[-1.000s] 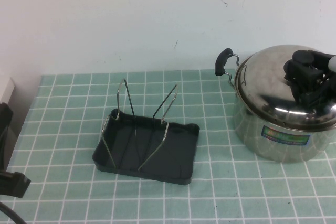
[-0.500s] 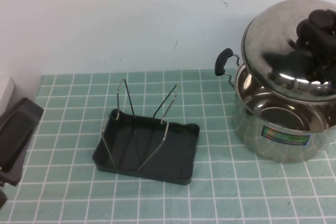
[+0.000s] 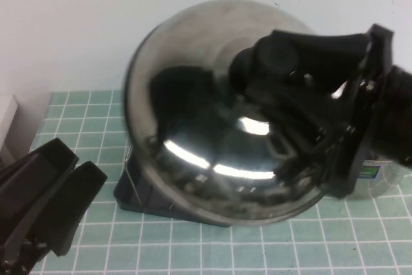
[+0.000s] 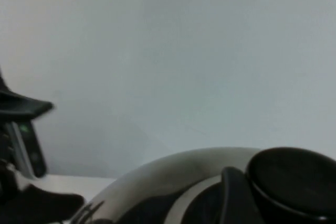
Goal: Put pot lid on rack
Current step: Hand over the pot lid
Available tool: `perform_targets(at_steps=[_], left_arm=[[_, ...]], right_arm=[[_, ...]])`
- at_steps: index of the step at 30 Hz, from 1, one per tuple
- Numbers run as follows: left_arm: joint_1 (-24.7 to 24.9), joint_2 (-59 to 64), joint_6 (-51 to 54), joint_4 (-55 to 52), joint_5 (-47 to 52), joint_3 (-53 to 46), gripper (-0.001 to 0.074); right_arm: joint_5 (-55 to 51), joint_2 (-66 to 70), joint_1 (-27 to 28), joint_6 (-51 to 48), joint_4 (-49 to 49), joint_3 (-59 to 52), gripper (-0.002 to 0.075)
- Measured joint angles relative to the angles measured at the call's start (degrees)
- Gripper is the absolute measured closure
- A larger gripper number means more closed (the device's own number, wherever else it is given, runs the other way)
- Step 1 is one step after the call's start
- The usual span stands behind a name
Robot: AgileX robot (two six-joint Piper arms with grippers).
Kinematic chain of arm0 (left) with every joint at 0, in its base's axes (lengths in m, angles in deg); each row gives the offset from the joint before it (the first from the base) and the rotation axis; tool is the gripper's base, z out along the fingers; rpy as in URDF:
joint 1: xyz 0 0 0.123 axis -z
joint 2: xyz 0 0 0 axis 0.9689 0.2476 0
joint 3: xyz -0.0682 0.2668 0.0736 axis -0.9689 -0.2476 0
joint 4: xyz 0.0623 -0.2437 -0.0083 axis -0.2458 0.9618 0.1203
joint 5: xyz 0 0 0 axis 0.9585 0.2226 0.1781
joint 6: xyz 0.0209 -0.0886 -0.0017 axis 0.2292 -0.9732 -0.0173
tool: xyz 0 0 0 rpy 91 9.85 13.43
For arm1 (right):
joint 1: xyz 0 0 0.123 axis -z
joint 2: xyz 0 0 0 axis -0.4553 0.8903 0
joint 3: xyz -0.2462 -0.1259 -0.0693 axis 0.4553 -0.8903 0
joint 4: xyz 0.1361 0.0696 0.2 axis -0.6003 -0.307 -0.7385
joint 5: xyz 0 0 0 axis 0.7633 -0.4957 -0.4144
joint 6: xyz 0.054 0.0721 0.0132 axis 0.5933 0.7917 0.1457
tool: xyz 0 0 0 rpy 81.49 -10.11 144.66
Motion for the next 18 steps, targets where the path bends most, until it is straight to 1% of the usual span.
perform_targets(at_steps=[4, 6, 8, 11, 12, 14, 18], left_arm=[[0.0, 0.0, -0.82, -0.2, 0.63, 0.0, 0.0125], [0.0, 0.0, -0.82, -0.52, 1.51, 0.0, 0.0125], [0.0, 0.0, -0.82, -0.61, 2.03, 0.0, 0.0123], [0.0, 0.0, -0.82, -0.61, 1.92, 0.0, 0.0131], [0.0, 0.0, -0.82, -0.61, 1.66, 0.0, 0.0146], [0.0, 0.0, -0.82, -0.87, 1.09, 0.0, 0.0201], [0.0, 0.0, -0.82, -2.48, 0.0, 0.0, 0.0391]], right_arm=[[-0.23, 0.0, -7.98, -5.19, -3.34, -0.12, 0.037], [-0.95, 0.0, -10.6, -7.09, -3.82, -0.12, 0.037], [-2.74, 0.0, -12.52, -8.12, -4.11, -0.12, 0.037], [-4.96, 0.0, -13.73, -8.56, -4.59, -0.21, 0.037], [-5.09, 0.0, -13.99, -8.61, -4.72, -0.21, 0.037], [-4.59, 0.37, -14.1, -8.76, -5.21, -0.21, 0.037], [-3.42, 1.55, -14.2, -8.74, -6.02, -0.21, 0.037]])
